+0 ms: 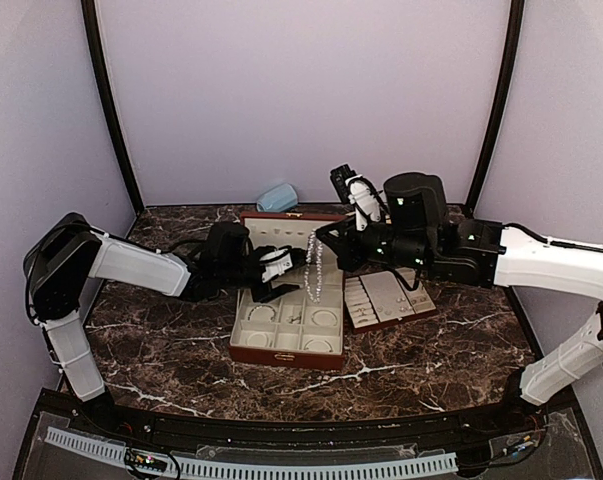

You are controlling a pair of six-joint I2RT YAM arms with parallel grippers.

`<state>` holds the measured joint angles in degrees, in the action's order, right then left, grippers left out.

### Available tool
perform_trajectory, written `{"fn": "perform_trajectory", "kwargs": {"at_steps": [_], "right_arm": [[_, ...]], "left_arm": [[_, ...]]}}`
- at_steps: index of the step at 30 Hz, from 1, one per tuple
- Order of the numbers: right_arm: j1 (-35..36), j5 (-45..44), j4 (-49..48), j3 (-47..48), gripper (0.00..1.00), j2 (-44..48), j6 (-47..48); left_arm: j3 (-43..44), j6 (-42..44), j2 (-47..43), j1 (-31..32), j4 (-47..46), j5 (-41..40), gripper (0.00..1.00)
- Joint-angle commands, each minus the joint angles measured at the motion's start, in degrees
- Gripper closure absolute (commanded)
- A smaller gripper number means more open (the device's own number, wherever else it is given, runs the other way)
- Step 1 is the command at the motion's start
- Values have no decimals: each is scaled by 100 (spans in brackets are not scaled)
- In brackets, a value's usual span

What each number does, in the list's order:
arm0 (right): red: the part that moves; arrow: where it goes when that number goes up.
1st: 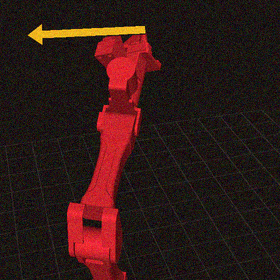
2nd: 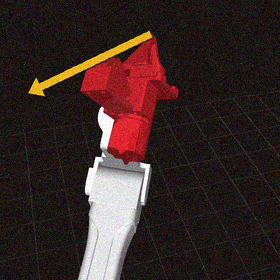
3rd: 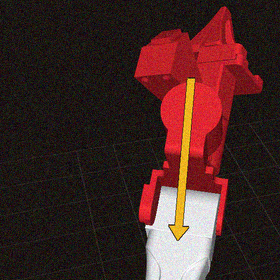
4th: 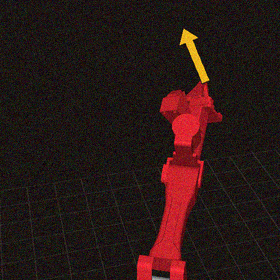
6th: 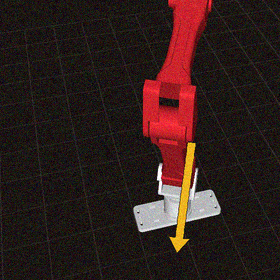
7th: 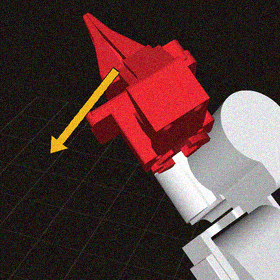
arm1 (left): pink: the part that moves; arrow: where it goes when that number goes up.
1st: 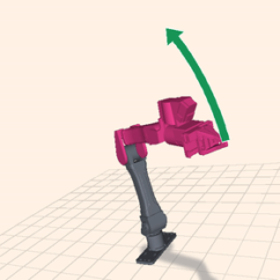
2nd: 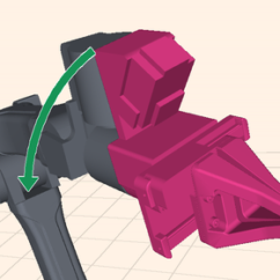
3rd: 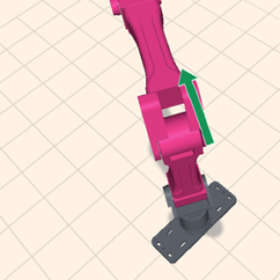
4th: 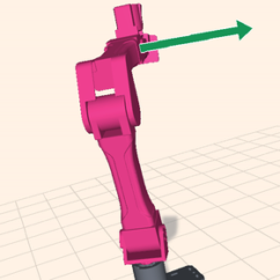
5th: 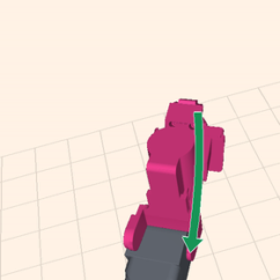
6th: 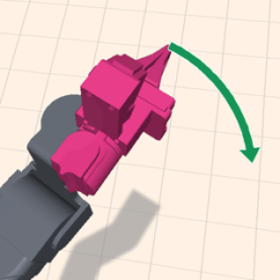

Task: Organize the mixed jewelry
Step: Open the compartment pouch of the jewelry box.

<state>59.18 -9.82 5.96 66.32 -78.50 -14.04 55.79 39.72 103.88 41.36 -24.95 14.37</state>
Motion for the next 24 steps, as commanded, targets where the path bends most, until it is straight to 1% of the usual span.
{"fn": "perform_trajectory", "kwargs": {"at_steps": [1, 10, 12, 14, 20, 24], "right_arm": [[-50, 68, -288, -58, 100, 156, -57], [-53, 50, -310, -75, 100, 139, -63], [-47, 5, -306, -93, 100, 126, -42], [-47, -37, -315, -93, 100, 108, -15], [-47, -200, -346, 18, 100, 14, 186], [-66, -384, -384, 146, 100, -130, 340]], "left_arm": [[27, 29, 21, 22, 299, 65, 40], [-170, -85, -21, 42, 315, 32, 56], [-269, -146, -80, 43, 203, -185, 60], [-422, -210, -178, 44, -84, -337, 62], [-652, -350, -388, 39, -398, -724, 69], [-808, -499, -493, 43, -613, -782, 72]]}}
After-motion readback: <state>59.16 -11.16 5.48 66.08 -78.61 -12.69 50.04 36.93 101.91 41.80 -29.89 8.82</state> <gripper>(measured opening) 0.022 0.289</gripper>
